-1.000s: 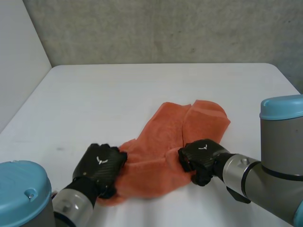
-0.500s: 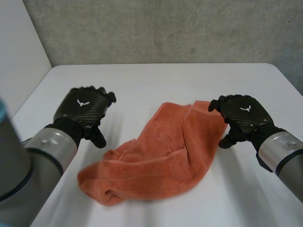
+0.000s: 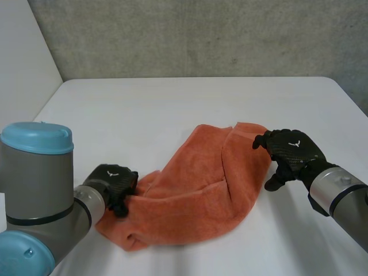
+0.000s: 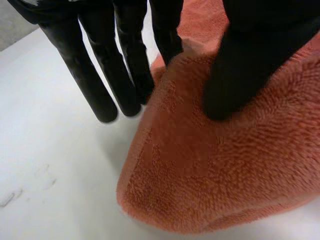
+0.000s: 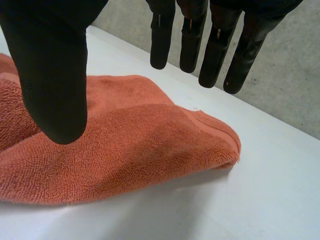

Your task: Fold the laundry

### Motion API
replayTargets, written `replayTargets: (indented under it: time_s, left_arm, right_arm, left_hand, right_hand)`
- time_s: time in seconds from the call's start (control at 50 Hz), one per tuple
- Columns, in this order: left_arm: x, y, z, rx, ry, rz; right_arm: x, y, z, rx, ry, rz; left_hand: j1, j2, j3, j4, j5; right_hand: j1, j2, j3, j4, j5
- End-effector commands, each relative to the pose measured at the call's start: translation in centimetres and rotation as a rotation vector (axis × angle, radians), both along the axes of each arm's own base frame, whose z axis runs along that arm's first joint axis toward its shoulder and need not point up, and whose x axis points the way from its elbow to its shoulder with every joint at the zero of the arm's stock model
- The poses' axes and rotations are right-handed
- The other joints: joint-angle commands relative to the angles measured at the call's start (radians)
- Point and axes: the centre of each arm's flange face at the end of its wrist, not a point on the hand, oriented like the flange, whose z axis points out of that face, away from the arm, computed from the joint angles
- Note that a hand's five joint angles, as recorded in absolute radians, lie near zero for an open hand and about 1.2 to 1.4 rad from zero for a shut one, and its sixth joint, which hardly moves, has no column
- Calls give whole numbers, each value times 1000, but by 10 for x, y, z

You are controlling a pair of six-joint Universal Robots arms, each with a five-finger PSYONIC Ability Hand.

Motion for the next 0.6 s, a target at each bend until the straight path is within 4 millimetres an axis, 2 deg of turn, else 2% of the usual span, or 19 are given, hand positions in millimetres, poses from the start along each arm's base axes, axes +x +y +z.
replayTargets:
  time_s: [0.02, 0.12, 0.16, 0.24, 0.26, 0.38, 0.54, 0.6]
  left_arm:
    - [-3, -6, 38, -188, 97, 13]
    - [-2, 2, 81, -329, 175, 2]
    - [1, 8, 107, -408, 218, -2]
    - [7, 20, 152, -544, 294, -8]
    - [7, 20, 152, -545, 294, -8]
    - [12, 34, 191, -672, 325, -29]
    - [9, 47, 209, -748, 317, -72]
    - [8, 59, 224, -801, 334, -100]
  right_arm:
    - [-2, -8, 6, -22, -4, -18]
    - [-2, -26, 21, -56, -18, -34]
    - [0, -30, 23, -45, -16, -30]
    - [4, -40, 33, 4, -10, -20]
    - [5, -41, 34, 16, -7, -16]
    - [13, -53, 42, 93, -4, 17]
    - [34, -53, 45, 123, -67, 167]
    - [43, -59, 44, 143, -112, 195]
  left_hand:
    - [352, 352, 369, 365, 374]
    - [352, 352, 369, 365, 374]
    - [352, 352, 369, 365, 374]
    - [352, 352, 369, 365, 374]
    - [352, 352, 369, 365, 374]
    - [352, 352, 369, 365, 374]
    - [352, 352, 369, 365, 374]
    - [352, 352, 369, 365, 374]
  right_hand:
    - [48, -6, 1, 9, 10]
    - [-98, -152, -145, -138, -136]
    - [-207, -261, -254, -246, -245]
    - [-227, -280, -274, -266, -264]
    - [-227, -280, -274, -266, -264]
    - [-227, -280, -274, -266, -264]
    - [-227, -280, -274, -266, -264]
    - [-227, -280, -274, -266, -264]
